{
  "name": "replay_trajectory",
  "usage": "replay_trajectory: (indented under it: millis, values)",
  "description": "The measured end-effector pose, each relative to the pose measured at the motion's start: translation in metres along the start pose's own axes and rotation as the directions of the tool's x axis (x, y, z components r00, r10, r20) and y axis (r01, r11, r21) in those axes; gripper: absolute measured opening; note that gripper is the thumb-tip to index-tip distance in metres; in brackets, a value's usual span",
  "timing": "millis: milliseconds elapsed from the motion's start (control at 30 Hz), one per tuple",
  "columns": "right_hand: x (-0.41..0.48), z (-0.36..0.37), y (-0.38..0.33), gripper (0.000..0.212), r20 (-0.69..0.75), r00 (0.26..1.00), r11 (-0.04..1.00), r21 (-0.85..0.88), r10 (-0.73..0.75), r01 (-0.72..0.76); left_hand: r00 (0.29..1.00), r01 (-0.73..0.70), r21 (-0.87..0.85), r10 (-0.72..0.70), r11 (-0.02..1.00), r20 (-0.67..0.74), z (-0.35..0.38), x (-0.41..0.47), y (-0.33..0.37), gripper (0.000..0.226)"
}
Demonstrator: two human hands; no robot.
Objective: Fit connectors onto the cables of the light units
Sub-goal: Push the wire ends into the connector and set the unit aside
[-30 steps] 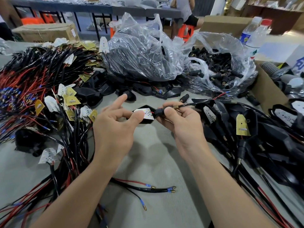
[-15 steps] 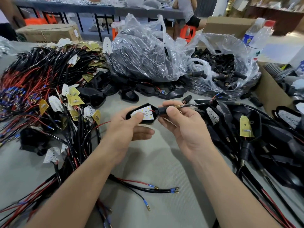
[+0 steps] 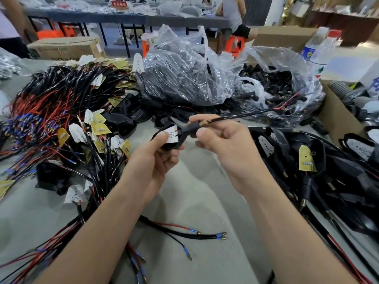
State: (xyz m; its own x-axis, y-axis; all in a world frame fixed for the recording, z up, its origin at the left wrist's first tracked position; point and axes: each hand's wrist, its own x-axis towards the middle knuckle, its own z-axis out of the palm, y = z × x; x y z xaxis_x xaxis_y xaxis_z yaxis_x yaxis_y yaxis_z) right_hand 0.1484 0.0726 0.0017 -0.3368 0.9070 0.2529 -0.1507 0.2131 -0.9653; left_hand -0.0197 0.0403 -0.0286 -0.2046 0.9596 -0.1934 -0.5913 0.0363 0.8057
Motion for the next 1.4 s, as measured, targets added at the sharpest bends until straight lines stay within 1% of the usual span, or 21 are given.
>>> replay_trajectory:
  millis: [167, 233, 300, 367, 400, 467, 500, 533, 567, 600, 667, 833, 967, 1067, 1167, 1233, 1267, 1300, 1333, 1367, 1400]
  values:
    - [0.002, -0.022, -0.051, 0.017, -0.122, 0.992, 0.99, 0.138, -0.014, 0.031, 0.997, 0.025, -0.127, -0.034, 0.992, -0.075, -0.008, 0.004, 0.008, 0.034]
    - [-0.005, -0.042, -0.071, 0.029, -0.262, 0.965, 0.996, -0.074, 0.028, -0.049, 0.995, 0.001, -0.075, -0.009, 0.997, -0.104, -0.006, 0.003, 0.008, 0.027]
    - [-0.019, -0.066, -0.083, 0.052, -0.348, 0.936, 0.873, -0.437, 0.057, -0.216, 0.992, -0.018, 0.021, 0.021, 1.0, -0.122, -0.004, 0.001, 0.005, 0.022]
    - [-0.038, -0.078, -0.094, 0.056, -0.351, 0.933, 0.749, -0.599, 0.075, -0.285, 0.992, -0.025, 0.115, 0.039, 0.993, -0.119, -0.001, -0.001, 0.003, 0.019]
    - [-0.047, -0.079, -0.098, 0.05, -0.344, 0.938, 0.741, -0.62, 0.038, -0.257, 0.993, -0.025, 0.162, 0.043, 0.986, -0.107, 0.001, -0.002, 0.003, 0.017]
    - [-0.065, -0.071, -0.101, 0.029, -0.313, 0.933, 0.698, -0.709, -0.176, -0.106, 0.998, -0.034, 0.24, 0.045, 0.97, -0.039, 0.007, -0.008, 0.004, 0.016]
    - [-0.073, -0.061, -0.103, 0.019, -0.241, 0.938, 0.6, -0.799, -0.249, -0.045, 0.999, -0.05, 0.264, 0.047, 0.963, 0.02, 0.011, -0.011, 0.005, 0.02]
    - [-0.079, -0.05, -0.105, 0.023, -0.129, 0.959, 0.462, -0.887, -0.251, 0.002, 0.995, -0.068, 0.281, 0.044, 0.957, 0.091, 0.015, -0.015, 0.006, 0.027]
    - [-0.084, -0.04, -0.103, 0.034, -0.023, 0.984, 0.363, -0.931, -0.176, 0.043, 0.987, -0.081, 0.291, 0.035, 0.953, 0.159, 0.02, -0.019, 0.007, 0.034]
    - [-0.087, -0.034, -0.102, 0.04, 0.027, 0.997, 0.319, -0.947, -0.071, 0.048, 0.976, -0.082, 0.291, 0.018, 0.953, 0.215, 0.025, -0.021, 0.009, 0.041]
    - [-0.094, -0.026, -0.104, 0.033, 0.012, 0.999, 0.339, -0.941, 0.038, -0.002, 0.969, -0.036, 0.246, -0.026, 0.969, 0.246, 0.033, -0.021, 0.011, 0.045]
    - [-0.104, -0.033, -0.14, 0.017, -0.057, 0.99, 0.308, -0.951, -0.127, -0.015, 0.987, 0.114, 0.145, -0.128, 0.983, 0.095, 0.056, -0.007, 0.009, 0.021]
    - [-0.116, -0.054, -0.146, 0.014, -0.117, 0.988, 0.14, -0.981, 0.105, -0.131, 0.982, 0.175, 0.225, -0.186, 0.958, 0.03, 0.089, -0.001, -0.015, 0.015]
    - [-0.125, -0.072, -0.118, 0.017, -0.205, 0.959, 0.055, -0.974, 0.197, -0.22, 0.956, 0.199, 0.245, -0.244, 0.949, 0.166, 0.109, -0.001, -0.038, 0.016]
    - [-0.137, -0.09, -0.08, 0.016, -0.358, 0.917, 0.002, -0.931, 0.174, -0.364, 0.957, 0.094, 0.405, -0.194, 0.91, 0.213, 0.114, -0.008, -0.057, 0.024]
    - [-0.145, -0.096, -0.058, 0.021, -0.39, 0.906, -0.108, -0.92, 0.164, -0.377, 0.977, 0.009, 0.561, -0.126, 0.828, 0.171, 0.106, -0.014, -0.062, 0.023]
    - [-0.148, -0.097, -0.051, 0.022, -0.393, 0.908, -0.146, -0.916, 0.143, -0.373, 0.981, -0.04, 0.668, -0.097, 0.743, 0.166, 0.101, -0.017, -0.062, 0.016]
    - [-0.15, -0.096, -0.044, 0.022, -0.382, 0.917, -0.151, -0.919, 0.111, -0.365, 0.979, -0.102, 0.798, -0.081, 0.594, 0.185, 0.096, -0.021, -0.06, 0.01]
    - [-0.15, -0.093, -0.038, 0.02, -0.362, 0.929, -0.13, -0.927, 0.076, -0.351, 0.976, -0.156, 0.915, -0.085, 0.373, 0.201, 0.092, -0.025, -0.059, 0.022]
    - [-0.148, -0.089, -0.033, 0.017, -0.338, 0.941, -0.093, -0.938, 0.037, -0.333, 0.976, -0.181, 0.973, -0.097, 0.143, 0.196, 0.09, -0.028, -0.058, 0.034]
    - [-0.146, -0.085, -0.029, 0.016, -0.315, 0.949, -0.051, -0.948, 0.007, -0.314, 0.977, -0.19, 0.982, -0.103, -0.016, 0.187, 0.09, -0.03, -0.058, 0.042]
